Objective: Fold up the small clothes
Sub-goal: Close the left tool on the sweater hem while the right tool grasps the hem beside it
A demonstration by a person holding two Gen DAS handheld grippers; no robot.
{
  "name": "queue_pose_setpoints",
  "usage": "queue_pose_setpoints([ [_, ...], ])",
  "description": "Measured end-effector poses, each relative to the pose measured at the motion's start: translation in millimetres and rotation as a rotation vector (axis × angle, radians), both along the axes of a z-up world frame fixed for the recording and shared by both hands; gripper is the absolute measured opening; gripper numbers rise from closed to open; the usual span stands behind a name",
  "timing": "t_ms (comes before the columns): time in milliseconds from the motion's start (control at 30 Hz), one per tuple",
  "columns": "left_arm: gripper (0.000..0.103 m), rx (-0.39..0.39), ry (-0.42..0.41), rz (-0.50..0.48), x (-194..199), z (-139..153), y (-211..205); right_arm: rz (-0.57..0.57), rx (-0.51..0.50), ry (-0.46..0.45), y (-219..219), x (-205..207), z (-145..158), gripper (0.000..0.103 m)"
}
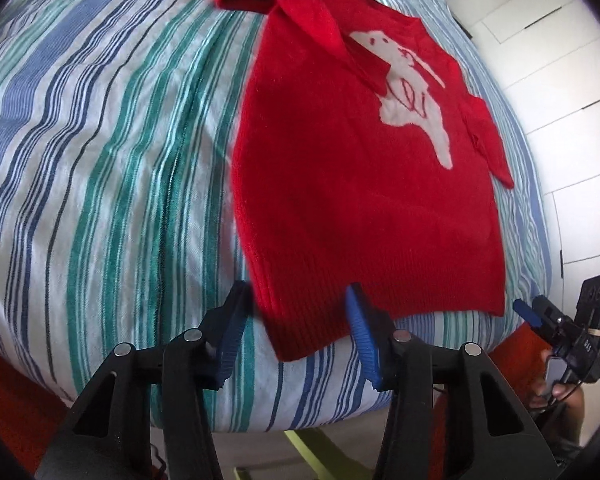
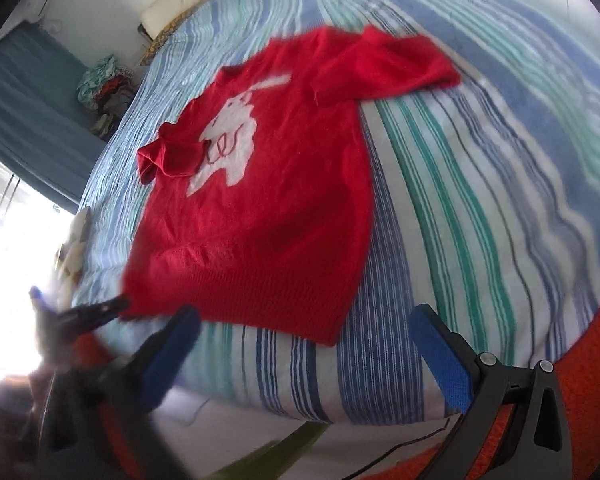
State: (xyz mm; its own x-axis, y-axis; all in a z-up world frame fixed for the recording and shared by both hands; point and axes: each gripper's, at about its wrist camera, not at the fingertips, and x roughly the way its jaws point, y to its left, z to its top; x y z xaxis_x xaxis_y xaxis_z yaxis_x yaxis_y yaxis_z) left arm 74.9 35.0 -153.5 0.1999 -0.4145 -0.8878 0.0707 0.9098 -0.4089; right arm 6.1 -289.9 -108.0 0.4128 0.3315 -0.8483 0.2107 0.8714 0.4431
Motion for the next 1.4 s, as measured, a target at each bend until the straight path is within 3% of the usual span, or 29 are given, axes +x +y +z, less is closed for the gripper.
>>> queue_pose_setpoints([
  [100,0.05,0.032,-0.011,-0.043,1,-2,-13,-0.021,0.104,0.017,-3,11,-24,0.094],
  [200,0.045,0.047,-0.013,-0.07,2,-1,-21,-0.051,0.187,0.071,-6,22,-51,0.06],
  [267,0.005,0.042,-0.002,-0.082,2,-2,-20,-0.056,0.211,0.092,-7,24,-60,0.006],
  [367,0.004,0.026,0.003,-0.055,0,1,-12,-0.041,0.184,0.124,-9,23,-59,0.004],
  [533,0.003,-0.011,-0.023,-0.012,-16,29,9,0.012,0.09,0.092,-21,13,-17,0.004],
  [600,0.003,0.011,-0.005,-0.012,-20,27,9,0.031,0.072,0.097,-21,10,-8,0.004],
  [700,0.003,0.078,0.038,-0.018,-22,8,8,0.088,0.014,0.165,-11,12,-23,0.003],
  [800,0.003,0.08,0.064,-0.003,-21,3,13,0.094,-0.004,0.242,-11,12,-50,0.003],
  [1133,0.003,0.198,0.066,-0.04,-14,-15,-2,0.13,-0.113,0.275,4,23,-60,0.003],
  [1400,0.005,0.239,0.069,-0.044,-9,-24,-17,0.132,-0.138,0.285,9,31,-66,0.003],
])
